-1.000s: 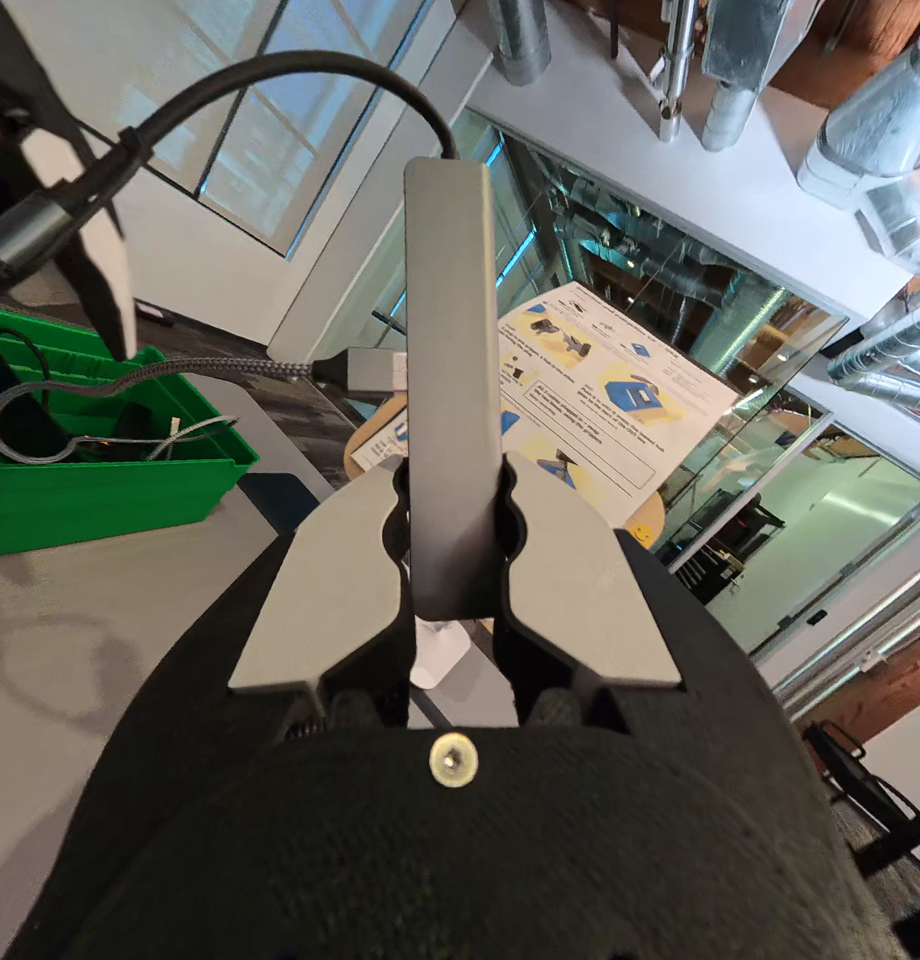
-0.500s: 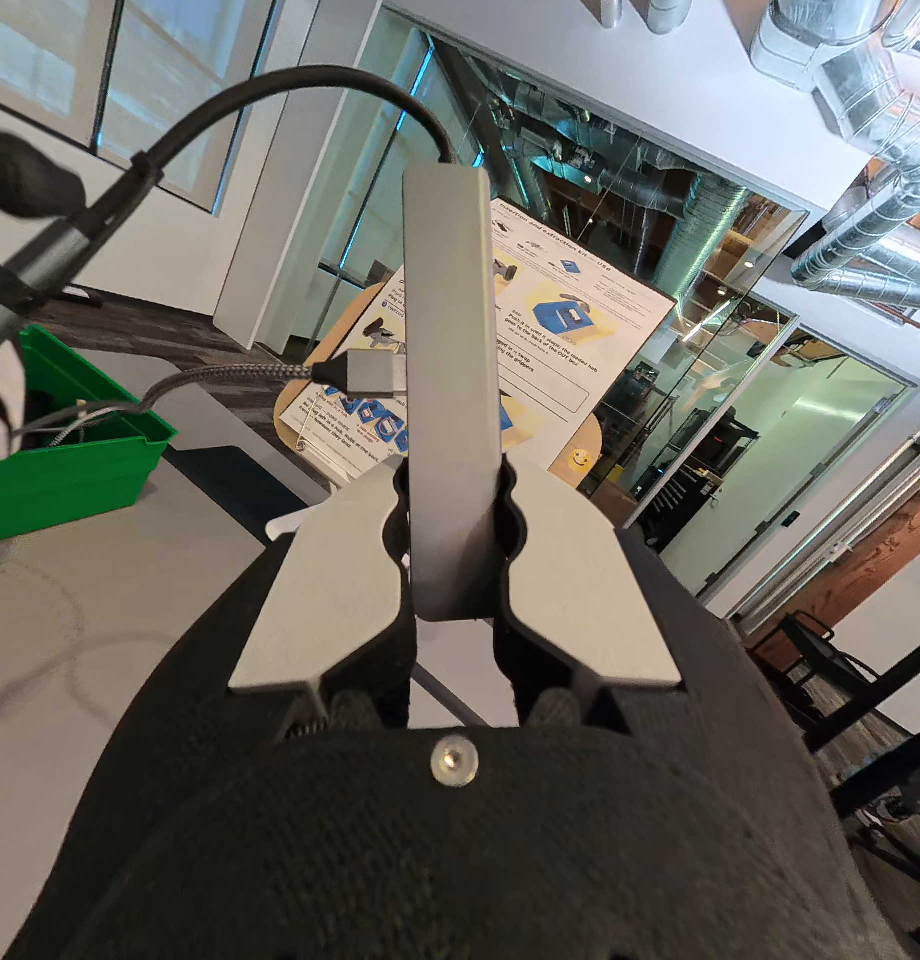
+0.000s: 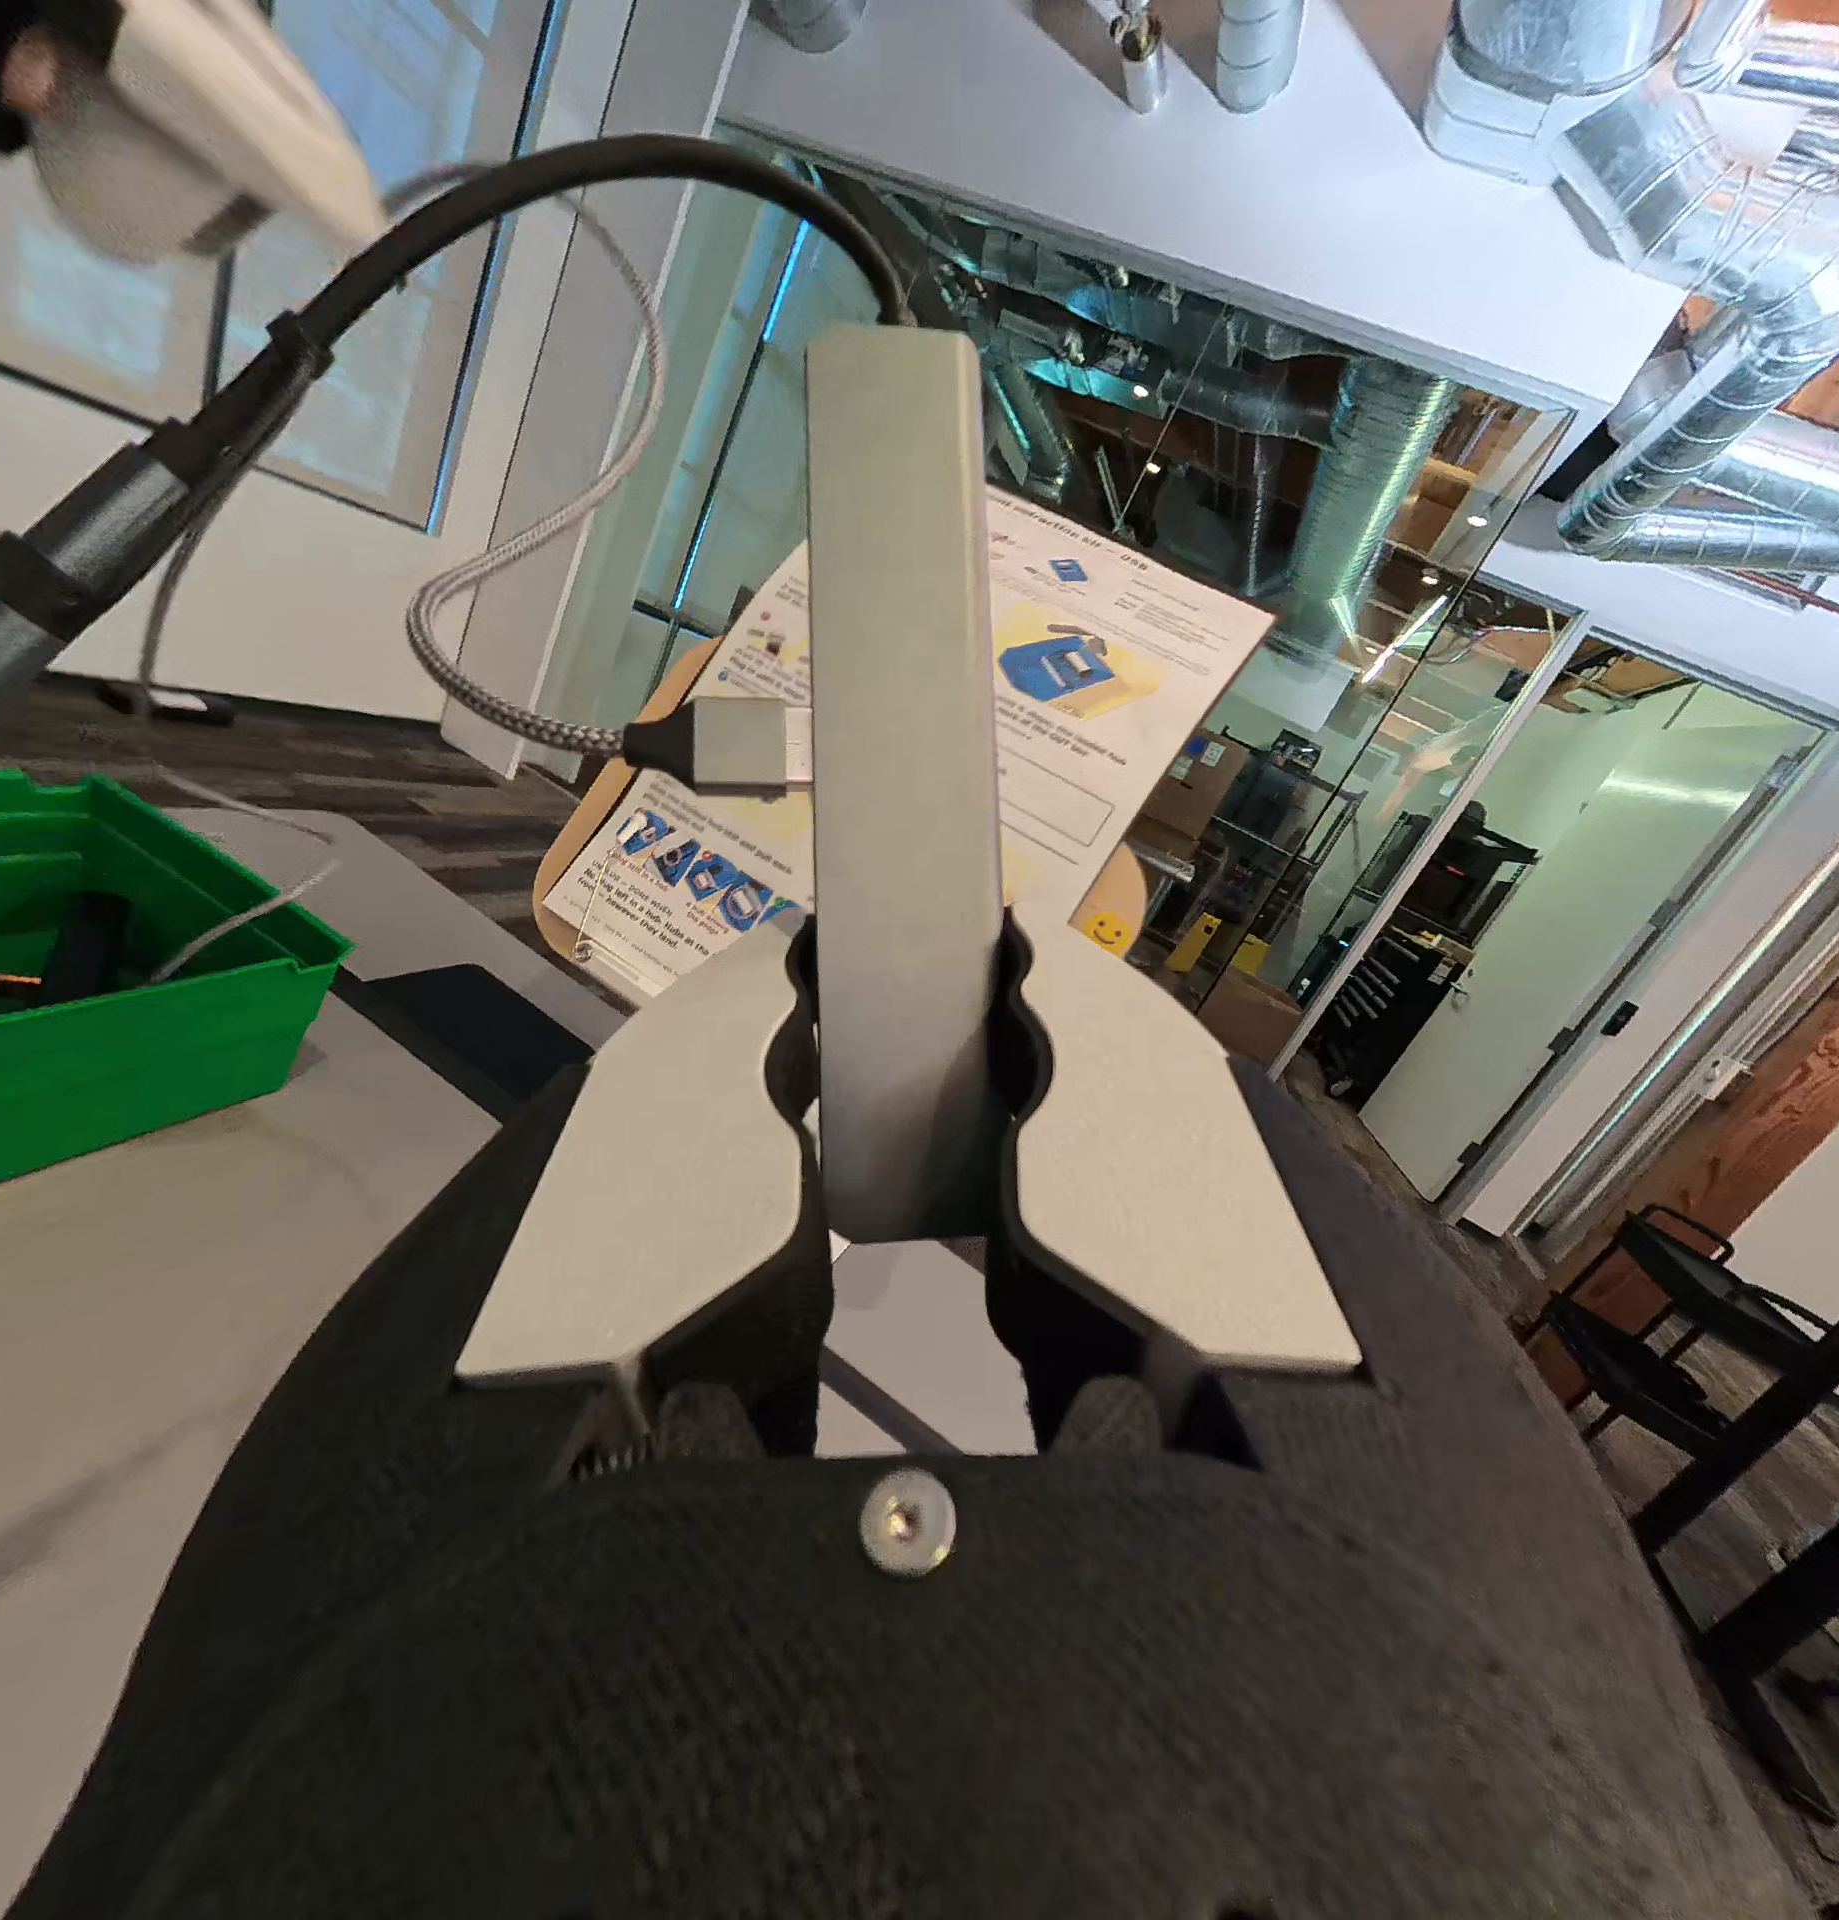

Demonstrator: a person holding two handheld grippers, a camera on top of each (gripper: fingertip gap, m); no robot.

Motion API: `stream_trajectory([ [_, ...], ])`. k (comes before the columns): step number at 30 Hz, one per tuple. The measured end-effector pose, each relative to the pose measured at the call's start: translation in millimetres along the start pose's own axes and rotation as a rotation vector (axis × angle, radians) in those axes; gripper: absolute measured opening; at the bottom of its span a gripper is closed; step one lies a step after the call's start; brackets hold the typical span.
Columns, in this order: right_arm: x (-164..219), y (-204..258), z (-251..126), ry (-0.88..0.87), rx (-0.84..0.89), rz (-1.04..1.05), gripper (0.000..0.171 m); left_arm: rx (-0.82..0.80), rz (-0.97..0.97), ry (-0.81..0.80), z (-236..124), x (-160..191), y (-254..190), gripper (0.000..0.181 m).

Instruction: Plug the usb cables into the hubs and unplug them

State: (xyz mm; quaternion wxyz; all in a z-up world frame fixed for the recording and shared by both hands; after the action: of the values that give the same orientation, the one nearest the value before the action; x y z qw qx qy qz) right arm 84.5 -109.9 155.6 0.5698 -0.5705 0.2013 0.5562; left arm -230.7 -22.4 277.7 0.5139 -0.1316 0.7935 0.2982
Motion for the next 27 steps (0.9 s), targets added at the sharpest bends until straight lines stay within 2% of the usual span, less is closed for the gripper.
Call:
stream_trajectory([
  [7, -16.0, -22.0, -22.4, -0.078, 0.051, 0.068, 0.032, -0.037, 0.236, 0.031, -7.0, -152.8, -24.4, 0.004],
  [10, -22.7, -29.2, -32.1, -0.105, 0.053, 0.082, 0.032, -0.034, 0.305, 0.096, -7.8, -190.2, -41.0, 0.004],
  [12, -26.7, -33.4, -37.7, -0.103, 0.041, 0.077, 0.032, -0.038, 0.34, 0.176, -4.1, -193.7, -50.5, 0.004],
  [15, -30.2, -41.0, -45.2, -0.073, -0.027, 0.095, 0.032, -0.049, 0.369, 0.25, 3.2, -170.2, -59.3, 0.003],
  [18, -28.7, -49.9, -51.0, -0.042, -0.119, 0.134, 0.031, 0.019, 0.276, 0.302, 11.8, -122.1, -66.2, 0.003],
  [23, -10.8, -60.8, -49.6, -0.003, -0.414, 0.309, 0.031, 0.206, 0.033, 0.328, 41.2, 6.7, -101.1, 0.004],
  [27, 9.3, -63.2, -41.1, -0.015, -0.661, 0.47, 0.031, 0.446, -0.213, 0.221, 73.0, 100.0, -141.4, 0.004],
])
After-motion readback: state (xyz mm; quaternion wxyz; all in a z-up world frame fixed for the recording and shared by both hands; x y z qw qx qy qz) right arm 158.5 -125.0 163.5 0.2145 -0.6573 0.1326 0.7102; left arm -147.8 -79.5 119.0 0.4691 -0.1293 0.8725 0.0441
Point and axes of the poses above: each gripper's, where its closed fingertips meet, z out along the fingers, x out of its underside, y = z × x across the jaws, the point moved 10 cm from there along -z, back along the fingers, and after that the axes turned 3 degrees about -y, right-handed, at the moved point
